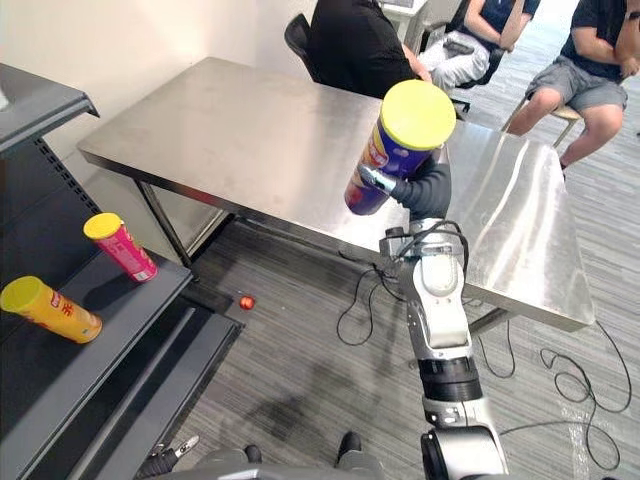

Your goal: Put the gum and the chips on the shelf.

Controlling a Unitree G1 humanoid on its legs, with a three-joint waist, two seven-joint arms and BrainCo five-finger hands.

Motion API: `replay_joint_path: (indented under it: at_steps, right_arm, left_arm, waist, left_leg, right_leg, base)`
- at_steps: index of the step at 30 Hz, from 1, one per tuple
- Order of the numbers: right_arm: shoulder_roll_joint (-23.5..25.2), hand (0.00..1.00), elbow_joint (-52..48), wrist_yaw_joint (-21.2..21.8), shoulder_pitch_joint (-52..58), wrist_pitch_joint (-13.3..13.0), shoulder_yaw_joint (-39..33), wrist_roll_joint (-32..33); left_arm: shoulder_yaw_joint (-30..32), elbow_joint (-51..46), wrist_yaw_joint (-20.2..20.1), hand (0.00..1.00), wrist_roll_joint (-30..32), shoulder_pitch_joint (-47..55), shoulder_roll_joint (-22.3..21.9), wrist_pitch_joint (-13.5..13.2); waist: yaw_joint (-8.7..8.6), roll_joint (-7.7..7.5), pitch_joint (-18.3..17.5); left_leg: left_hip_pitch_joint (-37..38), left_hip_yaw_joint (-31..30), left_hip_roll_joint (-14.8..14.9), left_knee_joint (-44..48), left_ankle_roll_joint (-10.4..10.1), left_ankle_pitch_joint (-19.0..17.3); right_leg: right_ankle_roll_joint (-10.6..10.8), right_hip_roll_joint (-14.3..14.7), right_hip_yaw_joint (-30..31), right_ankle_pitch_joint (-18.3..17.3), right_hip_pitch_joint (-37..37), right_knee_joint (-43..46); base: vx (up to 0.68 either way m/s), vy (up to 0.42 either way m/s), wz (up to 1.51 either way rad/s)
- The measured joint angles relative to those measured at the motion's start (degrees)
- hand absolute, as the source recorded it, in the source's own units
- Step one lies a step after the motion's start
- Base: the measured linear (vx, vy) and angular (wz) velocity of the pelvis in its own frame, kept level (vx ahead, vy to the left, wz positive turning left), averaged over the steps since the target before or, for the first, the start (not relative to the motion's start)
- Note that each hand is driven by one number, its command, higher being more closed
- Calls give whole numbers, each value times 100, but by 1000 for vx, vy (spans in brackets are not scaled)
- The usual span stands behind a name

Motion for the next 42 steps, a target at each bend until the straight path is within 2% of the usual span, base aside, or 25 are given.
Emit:
replay_joint_path:
  at_steps: [3, 5, 6, 7, 8, 9, 10, 11, 12, 13, 14, 16, 17, 18, 19, 20, 21, 22, 24, 26, 28, 36, 39, 42]
  right_arm:
    - [132, 100, 0, 96, 2, -50, 153, 71]
    - [194, 100, 3, 114, -15, -54, 221, 178]
    - [186, 100, 9, 119, -17, -54, 232, 222]
    - [210, 100, 20, 116, -6, -52, 232, 224]
    - [211, 100, 22, 113, -21, -43, 218, 223]
    - [185, 100, 15, 102, -58, -50, 179, 222]
    - [167, 100, 25, 64, -109, -52, 90, 218]
    - [183, 100, 80, -30, -99, -42, 13, 212]
    - [201, 100, 83, -60, -88, -33, -48, 210]
    - [188, 100, 76, -62, -87, -34, -97, 208]
    - [134, 100, 24, -77, -81, -46, -211, 183]
    - [191, 100, 23, -95, -53, -47, -493, 151]
    - [210, 100, 8, -69, -5, -47, -546, 148]
    - [217, 100, 9, -47, 29, -46, -591, 147]
    - [219, 100, 9, -49, 168, -35, -643, 147]
    - [211, 100, 6, -47, 239, -30, -643, 146]
    - [225, 100, -27, -48, 335, -27, -677, 98]
    - [231, 100, -62, -47, 428, -23, -717, 41]
    - [232, 100, -206, -52, 561, -24, -825, -30]
    - [232, 100, -300, -60, 633, -25, -898, -62]
    - [237, 100, -306, -126, 688, -24, -1010, -69]
    - [237, 100, -286, -265, 694, -22, -1022, -95]
    - [237, 100, -183, -268, 675, -23, -881, -182]
    - [237, 100, 41, -262, 642, -21, -433, -185]
  left_arm:
    - [77, -2, -1, 0, -65, -97, -34, 2]
    - [101, -7, -5, 0, -72, -216, -58, 4]
    - [96, -37, -4, 0, -62, -262, -81, 4]
    - [101, -40, -4, 0, -52, -259, -74, 3]
    - [164, 5, -3, 0, -53, -262, -54, 9]
    - [219, 23, 2, 0, -59, -283, -67, 12]
    - [294, 89, 1, 0, -68, -334, -141, 19]
    - [412, 129, 3, 0, -167, -291, -217, 23]
    - [522, 129, 9, 0, -242, -209, -264, 25]
    - [556, 128, 5, 0, -243, -170, -288, 28]
    - [693, 82, -6, 0, -247, -153, -415, 26]
    - [779, -77, -13, 0, -245, -83, -470, 6]
    - [857, -91, -31, 0, -242, -58, -490, 17]
    - [901, -59, -52, 0, -235, -39, -496, 20]
    - [1033, 2, -68, 0, -231, -16, -506, 67]
    - [1093, 5, -70, 0, -230, 20, -518, 99]
    - [1130, 2, -74, 0, -222, 71, -530, 108]
    - [1177, -7, -76, 0, -202, 74, -527, 107]
    - [1197, -13, -73, 0, -130, 58, -508, 103]
    - [1180, -7, -62, 0, 14, 41, -486, 102]
    - [1154, -11, -57, 0, 88, 12, -474, 95]
    - [1096, -127, -71, 0, 214, 14, -440, 80]
    - [1000, -254, -98, 0, 169, 11, -397, 63]
    - [770, -371, -120, 0, -56, -39, -318, 1]
  waist:
    - [0, 80, 52]
    - [15, 106, 70]
    - [58, 165, 102]
    - [81, 163, 108]
    - [82, 102, 79]
    - [67, 123, 111]
    - [80, 232, 196]
    - [83, 271, 209]
    - [61, 243, 226]
    - [36, 319, 208]
    - [7, 518, 178]
    - [31, 502, 178]
    - [34, 497, 151]
    - [-7, 498, 156]
    - [17, 477, 159]
    - [12, 471, 156]
    - [-10, 466, 145]
    - [0, 401, 113]
    - [-34, 365, 87]
    - [-148, 348, 77]
    - [-153, 346, 79]
    - [-93, 265, 127]
    - [-10, 188, 202]
    - [67, 154, 411]
  left_leg:
    - [-417, -499, 23, 279, -42, 25]
    - [-784, -955, 11, 211, -119, 234]
    - [-942, -1194, 53, -176, -224, 400]
    - [-919, -1054, 164, -407, -224, 403]
    - [-917, -191, 460, -730, -45, 395]
    - [-1034, 300, 631, -622, 168, 418]
    - [-1189, 934, 928, -253, 367, 546]
    - [-1196, 1462, 1065, 150, 445, 708]
    - [-1081, 1769, 1099, 430, 444, 777]
    - [-1017, 1888, 1153, 631, 448, 814]
    - [-1025, 1913, 1175, 663, 326, 1003]
    - [-1026, 1998, 1058, 259, 108, 1163]
    - [-921, 1842, 918, -360, -5, 1388]
    - [-829, 1868, 879, -636, 99, 1349]
    - [-818, 2122, 992, -303, 178, 898]
    - [-789, 2255, 1037, -220, 140, 815]
    - [-802, 2333, 996, -321, -63, 895]
    - [-845, 2286, 878, -435, -75, 947]
    - [-901, 2162, 685, -722, -9, 987]
    - [-872, 2364, 619, -950, 23, 1060]
    - [-871, 2363, 525, -1131, 95, 1280]
    - [-870, 2232, 397, -1418, 148, 1572]
    - [-961, 2164, 391, -1252, 133, 1492]
    - [-1318, 1874, 514, -395, 169, 1072]
  right_leg:
    - [-48, -14, -464, -74, -6, 53]
    - [-112, -21, -940, -110, -104, 25]
    - [-177, 21, -1299, -136, -190, 8]
    - [-251, 70, -1379, -116, -183, -86]
    - [-361, 84, -1648, 81, -114, -396]
    - [-364, 48, -1872, 91, -99, -435]
    - [-443, -14, -2122, 36, -123, -312]
    - [-480, -182, -2313, -48, -173, -142]
    - [-453, -345, -2474, -68, -178, -35]
    - [-448, -393, -2562, -71, -180, 16]
    - [-439, -395, -2759, -79, -187, 102]
    - [-391, -420, -2964, -53, -158, -45]
    - [-368, -434, -3193, -33, -121, -206]
    - [-379, -447, -3420, -5, -76, -247]
    - [-385, -475, -3562, 1, -57, -182]
    - [-381, -503, -3625, 1, -44, -121]
    - [-311, -581, -3742, 44, -41, 6]
    - [-254, -653, -3805, 84, -77, 65]
    - [-218, -835, -4000, 108, -81, 176]
    - [-204, -983, -4195, 120, -77, 270]
    - [-209, -1114, -4299, 115, -107, 436]
    - [-226, -1190, -4357, 103, -171, 576]
    - [-226, -1231, -4391, 103, -146, 608]
    - [-224, -1244, -4537, 102, 119, 613]
  base:
    - [-141, -86, 79]
    - [-169, -161, 135]
    - [-106, -130, 123]
    - [-123, -204, 155]
    - [-66, -139, 119]
    - [-79, -120, 131]
    - [-67, -14, 111]
    - [-65, -12, 110]
    - [-33, 6, 89]
    - [-27, 9, 86]
    - [-107, 46, 89]
    - [-113, 61, 83]
    - [-97, 86, 77]
    - [-112, 160, 85]
    - [-52, 155, 63]
    - [3, 176, 60]
    - [-17, 178, 55]
    - [-45, 177, 53]
    - [-80, 176, 63]
    - [-25, 142, 64]
    - [9, 77, 31]
    - [17, 15, 10]
    - [-2, -7, 12]
    - [-22, 10, 35]
